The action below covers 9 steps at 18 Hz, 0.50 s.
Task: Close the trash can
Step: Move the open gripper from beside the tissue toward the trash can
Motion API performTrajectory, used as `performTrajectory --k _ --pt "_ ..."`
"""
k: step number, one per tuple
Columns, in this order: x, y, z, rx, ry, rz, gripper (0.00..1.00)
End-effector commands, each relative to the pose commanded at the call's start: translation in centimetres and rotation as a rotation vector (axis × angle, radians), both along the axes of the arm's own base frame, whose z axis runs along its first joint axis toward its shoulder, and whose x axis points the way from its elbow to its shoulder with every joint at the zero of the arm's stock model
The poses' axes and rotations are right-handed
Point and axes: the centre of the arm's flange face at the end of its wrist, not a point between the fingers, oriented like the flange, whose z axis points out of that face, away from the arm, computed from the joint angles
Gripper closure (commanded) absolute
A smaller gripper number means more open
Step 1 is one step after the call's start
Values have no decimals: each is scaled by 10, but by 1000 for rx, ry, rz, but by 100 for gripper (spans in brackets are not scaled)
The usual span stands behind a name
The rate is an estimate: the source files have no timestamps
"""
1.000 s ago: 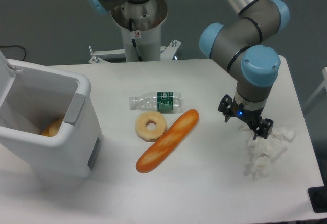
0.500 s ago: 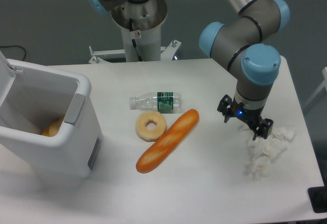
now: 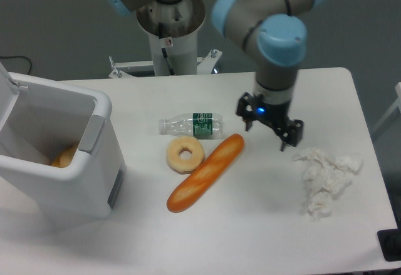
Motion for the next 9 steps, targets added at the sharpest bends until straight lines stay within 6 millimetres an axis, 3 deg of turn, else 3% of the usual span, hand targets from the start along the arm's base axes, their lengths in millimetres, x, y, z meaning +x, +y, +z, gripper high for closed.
performTrajectory --k 4,9 --pt "55 21 28 61 -11 48 0" --pt "122 22 93 201 -16 83 0"
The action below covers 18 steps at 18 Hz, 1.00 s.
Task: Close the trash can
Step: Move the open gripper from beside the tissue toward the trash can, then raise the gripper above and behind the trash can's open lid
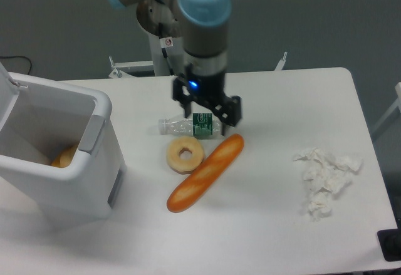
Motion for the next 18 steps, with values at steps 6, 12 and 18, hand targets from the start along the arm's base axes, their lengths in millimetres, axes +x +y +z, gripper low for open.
performTrajectory --k 6,12,18 --pt "55 1 47 124 -30 46 0" --pt "135 12 62 188 -119 -10 0" --pt "195 16 68 214 -251 -92 0"
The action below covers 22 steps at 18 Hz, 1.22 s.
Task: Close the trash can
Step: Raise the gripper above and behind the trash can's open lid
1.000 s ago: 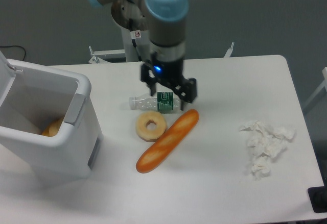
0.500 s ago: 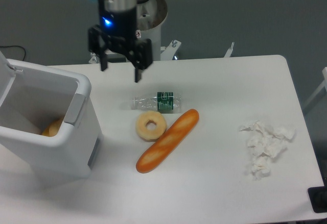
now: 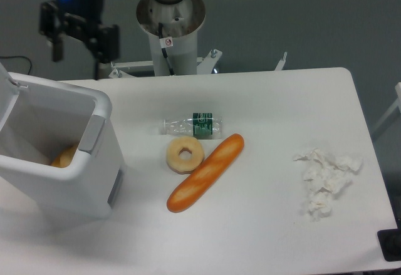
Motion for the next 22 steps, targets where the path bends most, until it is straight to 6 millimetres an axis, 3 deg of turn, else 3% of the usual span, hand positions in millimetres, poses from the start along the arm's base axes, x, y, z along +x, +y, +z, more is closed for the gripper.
performTrajectory --k 6,10,16,22 --pt "24 -3 14 32 -62 7 0" --pt "33 8 13 22 -97 34 0" --pt "42 28 27 34 -118 42 0" --pt "53 31 30 46 -120 31 0"
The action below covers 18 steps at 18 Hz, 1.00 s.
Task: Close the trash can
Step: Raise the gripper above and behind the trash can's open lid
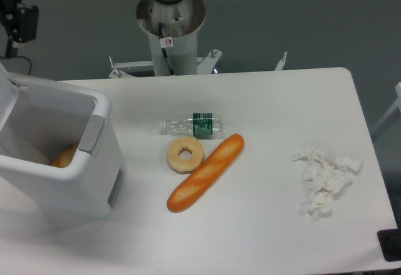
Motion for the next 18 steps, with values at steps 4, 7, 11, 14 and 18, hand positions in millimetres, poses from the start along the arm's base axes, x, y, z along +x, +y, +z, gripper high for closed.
performTrajectory --k 4,7,11,14,18 --pt "-2 2 10 20 1 18 0" --pt "-8 15 13 21 -4 36 0" --pt "-17 31 10 13 10 63 0" --pt "-20 32 9 8 20 73 0" --pt "-30 30 10 6 36 97 0"
